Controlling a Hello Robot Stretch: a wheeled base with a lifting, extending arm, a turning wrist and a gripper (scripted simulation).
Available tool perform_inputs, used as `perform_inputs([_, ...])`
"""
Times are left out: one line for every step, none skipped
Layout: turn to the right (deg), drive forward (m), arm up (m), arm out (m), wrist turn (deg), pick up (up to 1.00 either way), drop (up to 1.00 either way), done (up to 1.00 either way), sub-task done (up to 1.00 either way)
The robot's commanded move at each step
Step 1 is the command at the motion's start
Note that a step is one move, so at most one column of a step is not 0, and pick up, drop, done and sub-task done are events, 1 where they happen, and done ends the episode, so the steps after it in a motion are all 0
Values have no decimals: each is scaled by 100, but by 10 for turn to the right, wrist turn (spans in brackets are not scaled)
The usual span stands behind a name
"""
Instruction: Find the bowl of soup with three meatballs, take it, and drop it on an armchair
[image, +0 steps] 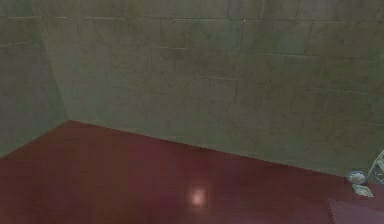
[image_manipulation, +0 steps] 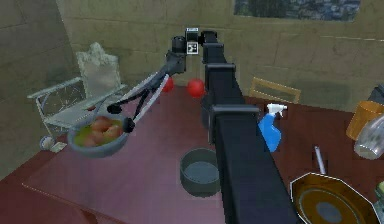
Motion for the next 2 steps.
perform_inputs([0, 0, 0, -46, 0, 0, 0, 0, 0])
perform_inputs([-450, 0, 0, 0, 0, 0, 0, 0, 0])
